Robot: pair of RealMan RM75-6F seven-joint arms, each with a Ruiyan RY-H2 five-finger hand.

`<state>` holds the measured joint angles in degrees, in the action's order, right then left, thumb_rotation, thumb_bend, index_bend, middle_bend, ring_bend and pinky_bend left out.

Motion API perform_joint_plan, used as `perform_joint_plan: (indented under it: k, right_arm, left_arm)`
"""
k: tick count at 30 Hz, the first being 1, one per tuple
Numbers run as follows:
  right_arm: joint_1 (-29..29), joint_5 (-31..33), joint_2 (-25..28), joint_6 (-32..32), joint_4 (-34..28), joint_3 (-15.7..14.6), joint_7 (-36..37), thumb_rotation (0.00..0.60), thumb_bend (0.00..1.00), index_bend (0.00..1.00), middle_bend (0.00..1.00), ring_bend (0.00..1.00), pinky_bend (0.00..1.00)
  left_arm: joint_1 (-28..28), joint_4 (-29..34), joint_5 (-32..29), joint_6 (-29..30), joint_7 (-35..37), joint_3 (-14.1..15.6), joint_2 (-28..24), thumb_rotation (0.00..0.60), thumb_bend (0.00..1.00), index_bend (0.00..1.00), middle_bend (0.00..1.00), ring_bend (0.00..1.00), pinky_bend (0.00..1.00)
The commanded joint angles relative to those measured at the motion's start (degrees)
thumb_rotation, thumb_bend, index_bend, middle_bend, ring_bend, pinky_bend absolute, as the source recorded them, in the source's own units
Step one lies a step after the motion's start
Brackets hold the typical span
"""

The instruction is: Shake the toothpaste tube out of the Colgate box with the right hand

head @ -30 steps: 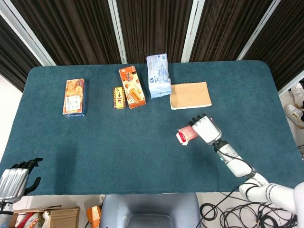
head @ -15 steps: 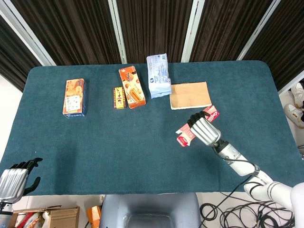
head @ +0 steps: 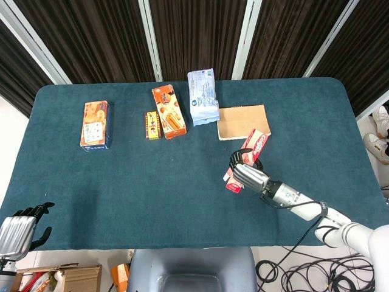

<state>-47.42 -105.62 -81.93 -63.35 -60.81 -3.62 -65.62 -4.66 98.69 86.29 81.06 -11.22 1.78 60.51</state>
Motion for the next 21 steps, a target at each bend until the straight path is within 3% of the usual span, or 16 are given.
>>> perform_joint_plan:
  k: [1, 14, 21]
  right_arm:
    - [-1.5, -0.1, 1.5, 4.4, -3.0, 0.7, -5.2, 0.6, 0.18, 0.65, 0.52, 0.48, 0.59]
    - [-2.4, 4.6, 3.9, 15.8, -12.7, 5.1, -24.5, 0.6, 0.18, 0.65, 0.52, 0.48, 0.59]
    - [-1.6, 7.2, 6.0, 16.5, -17.0, 7.2, -28.4, 0.6, 0.18, 0.65, 0.52, 0.48, 0.59]
  left_arm:
    - [0.0, 0.0, -0.1, 0.1, 0.0, 0.0, 0.0, 0.6, 0.36, 0.3, 0.41, 0.4, 0.47]
    - [0.1, 0.1, -0.1, 0.1, 0.2, -0.1, -0.2, 0.6, 0.36, 0.3, 0.41, 0.4, 0.47]
    - [0.3, 0.0, 0.1, 0.6, 0.9, -0.1, -0.4, 0.6, 0.36, 0.3, 0.41, 0.4, 0.47]
